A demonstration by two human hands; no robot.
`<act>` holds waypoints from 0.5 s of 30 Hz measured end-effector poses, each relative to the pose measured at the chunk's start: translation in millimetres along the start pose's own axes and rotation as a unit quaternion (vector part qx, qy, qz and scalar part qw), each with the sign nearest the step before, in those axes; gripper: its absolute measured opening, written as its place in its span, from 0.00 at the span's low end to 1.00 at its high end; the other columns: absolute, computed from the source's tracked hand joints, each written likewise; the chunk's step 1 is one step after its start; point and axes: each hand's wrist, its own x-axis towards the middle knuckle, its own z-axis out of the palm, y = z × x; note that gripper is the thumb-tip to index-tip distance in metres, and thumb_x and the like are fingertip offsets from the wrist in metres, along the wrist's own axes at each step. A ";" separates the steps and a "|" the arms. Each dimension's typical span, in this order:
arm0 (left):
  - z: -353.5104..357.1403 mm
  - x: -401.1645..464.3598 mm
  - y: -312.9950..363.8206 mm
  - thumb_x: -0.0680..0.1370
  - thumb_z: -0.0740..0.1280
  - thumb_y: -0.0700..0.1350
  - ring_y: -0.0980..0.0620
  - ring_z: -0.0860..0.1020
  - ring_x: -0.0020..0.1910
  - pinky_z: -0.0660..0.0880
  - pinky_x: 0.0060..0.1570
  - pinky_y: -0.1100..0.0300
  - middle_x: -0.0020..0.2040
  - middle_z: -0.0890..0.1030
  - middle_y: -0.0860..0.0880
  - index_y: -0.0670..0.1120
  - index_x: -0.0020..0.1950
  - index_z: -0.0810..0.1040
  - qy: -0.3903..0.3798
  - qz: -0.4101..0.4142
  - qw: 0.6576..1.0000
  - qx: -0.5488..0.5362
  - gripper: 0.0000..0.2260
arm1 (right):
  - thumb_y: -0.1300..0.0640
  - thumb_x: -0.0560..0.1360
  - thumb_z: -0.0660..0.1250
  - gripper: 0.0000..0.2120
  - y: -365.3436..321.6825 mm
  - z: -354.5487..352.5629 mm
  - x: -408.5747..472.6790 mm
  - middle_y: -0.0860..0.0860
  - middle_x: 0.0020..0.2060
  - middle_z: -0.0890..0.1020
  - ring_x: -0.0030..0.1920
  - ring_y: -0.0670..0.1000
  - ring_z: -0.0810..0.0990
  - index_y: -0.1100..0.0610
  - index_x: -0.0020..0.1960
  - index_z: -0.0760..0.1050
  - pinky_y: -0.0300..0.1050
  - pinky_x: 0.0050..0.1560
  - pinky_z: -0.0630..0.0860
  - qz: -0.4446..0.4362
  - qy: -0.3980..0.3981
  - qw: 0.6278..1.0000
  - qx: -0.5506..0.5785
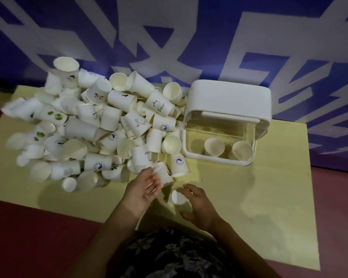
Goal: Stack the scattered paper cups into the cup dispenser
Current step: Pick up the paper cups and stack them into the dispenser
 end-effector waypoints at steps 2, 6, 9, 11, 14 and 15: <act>-17.2 4.8 2.7 0.76 0.70 0.46 0.49 0.76 0.42 0.77 0.40 0.57 0.47 0.79 0.44 0.40 0.55 0.77 0.019 -0.008 1.000 -0.007 0.12 | 0.54 0.71 0.70 0.35 -8.6 15.9 3.1 0.53 0.74 0.62 0.72 0.57 0.62 0.48 0.76 0.62 0.50 0.68 0.67 0.016 -0.008 0.997 -0.076; -27.4 16.5 15.9 0.75 0.71 0.48 0.50 0.75 0.40 0.75 0.37 0.58 0.44 0.78 0.46 0.41 0.53 0.77 0.036 -0.024 0.999 -0.032 0.13 | 0.57 0.73 0.66 0.33 -20.1 31.8 10.0 0.50 0.74 0.62 0.69 0.56 0.64 0.46 0.76 0.59 0.49 0.63 0.71 0.048 -0.002 0.989 -0.141; -28.7 24.6 27.5 0.77 0.70 0.46 0.52 0.74 0.40 0.73 0.37 0.60 0.44 0.78 0.47 0.41 0.51 0.76 0.003 -0.049 0.996 -0.078 0.10 | 0.59 0.72 0.65 0.30 -28.9 36.7 14.2 0.49 0.70 0.65 0.65 0.56 0.68 0.48 0.72 0.63 0.49 0.58 0.75 0.086 0.032 0.986 -0.137; -29.4 28.6 31.7 0.77 0.69 0.44 0.52 0.75 0.41 0.73 0.37 0.60 0.44 0.78 0.47 0.41 0.51 0.76 -0.002 -0.058 0.994 -0.092 0.08 | 0.59 0.71 0.66 0.29 -32.9 36.7 16.0 0.48 0.68 0.67 0.64 0.56 0.69 0.49 0.71 0.64 0.50 0.54 0.76 0.107 0.051 0.986 -0.121; -32.9 30.1 35.7 0.77 0.69 0.42 0.52 0.75 0.41 0.73 0.37 0.59 0.44 0.79 0.46 0.41 0.49 0.75 -0.006 -0.049 0.996 -0.080 0.05 | 0.57 0.69 0.69 0.27 -38.6 37.0 14.9 0.48 0.65 0.70 0.61 0.56 0.71 0.52 0.67 0.66 0.49 0.50 0.76 0.134 0.085 0.983 -0.093; -34.7 30.1 36.6 0.77 0.68 0.41 0.52 0.76 0.40 0.73 0.36 0.59 0.44 0.80 0.46 0.41 0.48 0.75 -0.003 -0.039 0.997 -0.065 0.05 | 0.55 0.68 0.70 0.27 -40.4 37.1 13.8 0.49 0.63 0.71 0.59 0.57 0.72 0.53 0.65 0.67 0.49 0.49 0.75 0.142 0.103 0.981 -0.078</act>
